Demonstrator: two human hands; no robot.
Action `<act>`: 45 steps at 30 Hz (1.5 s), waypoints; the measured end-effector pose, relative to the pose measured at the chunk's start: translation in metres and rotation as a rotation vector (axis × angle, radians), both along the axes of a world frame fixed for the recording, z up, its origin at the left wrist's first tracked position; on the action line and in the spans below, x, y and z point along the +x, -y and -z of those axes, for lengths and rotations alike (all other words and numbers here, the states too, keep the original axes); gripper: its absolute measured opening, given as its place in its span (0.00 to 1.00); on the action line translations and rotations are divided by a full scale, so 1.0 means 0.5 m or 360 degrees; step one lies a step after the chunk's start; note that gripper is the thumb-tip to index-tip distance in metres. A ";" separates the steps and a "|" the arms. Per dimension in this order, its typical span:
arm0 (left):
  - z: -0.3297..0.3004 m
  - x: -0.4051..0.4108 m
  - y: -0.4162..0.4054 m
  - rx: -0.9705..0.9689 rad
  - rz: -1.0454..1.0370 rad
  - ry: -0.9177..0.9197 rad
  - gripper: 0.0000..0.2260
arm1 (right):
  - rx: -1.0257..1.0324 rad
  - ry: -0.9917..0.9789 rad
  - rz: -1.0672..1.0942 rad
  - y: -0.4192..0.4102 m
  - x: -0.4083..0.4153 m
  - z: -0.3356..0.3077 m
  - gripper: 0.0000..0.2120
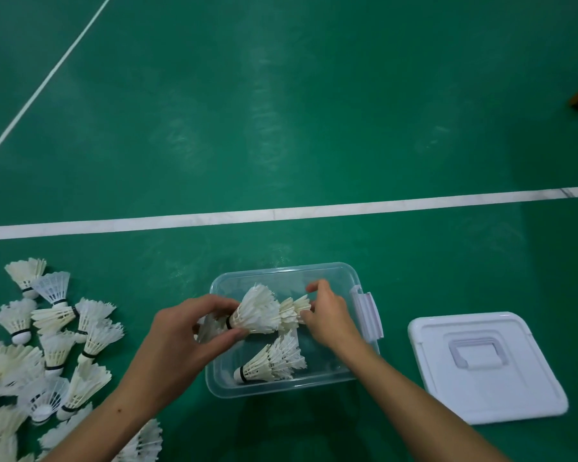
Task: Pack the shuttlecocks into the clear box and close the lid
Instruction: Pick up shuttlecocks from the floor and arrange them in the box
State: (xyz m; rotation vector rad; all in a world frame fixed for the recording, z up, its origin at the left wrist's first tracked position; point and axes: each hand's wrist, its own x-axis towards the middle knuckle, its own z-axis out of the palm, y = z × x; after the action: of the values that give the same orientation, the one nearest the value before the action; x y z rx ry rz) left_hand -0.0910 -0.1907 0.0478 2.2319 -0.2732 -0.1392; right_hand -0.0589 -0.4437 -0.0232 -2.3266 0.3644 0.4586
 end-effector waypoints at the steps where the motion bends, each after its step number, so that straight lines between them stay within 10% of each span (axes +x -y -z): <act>1: 0.000 0.009 0.008 0.0034 0.0047 0.0011 0.11 | -0.0061 0.0015 -0.0050 0.006 -0.004 -0.020 0.21; 7: 0.022 0.065 0.087 0.0294 0.0184 0.0177 0.10 | 0.0599 0.0573 0.0158 0.021 -0.058 -0.161 0.12; 16: 0.092 0.099 0.123 0.0334 0.0650 -0.0097 0.21 | -0.0040 0.0580 -0.0009 0.055 -0.082 -0.120 0.29; 26: 0.173 0.135 0.151 0.0866 0.1124 -0.0698 0.28 | -0.0418 0.0434 -0.0199 0.049 -0.104 -0.089 0.33; 45: 0.137 0.128 0.125 0.0481 0.0967 -0.0292 0.25 | -0.0034 -0.0412 -0.0365 0.006 -0.030 0.000 0.33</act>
State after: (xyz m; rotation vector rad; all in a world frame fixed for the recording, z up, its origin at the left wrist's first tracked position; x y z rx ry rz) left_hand -0.0270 -0.2534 -0.0206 2.3399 -0.8705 -0.7485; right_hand -0.0739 -0.4467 -0.0231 -2.3444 0.2243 0.8766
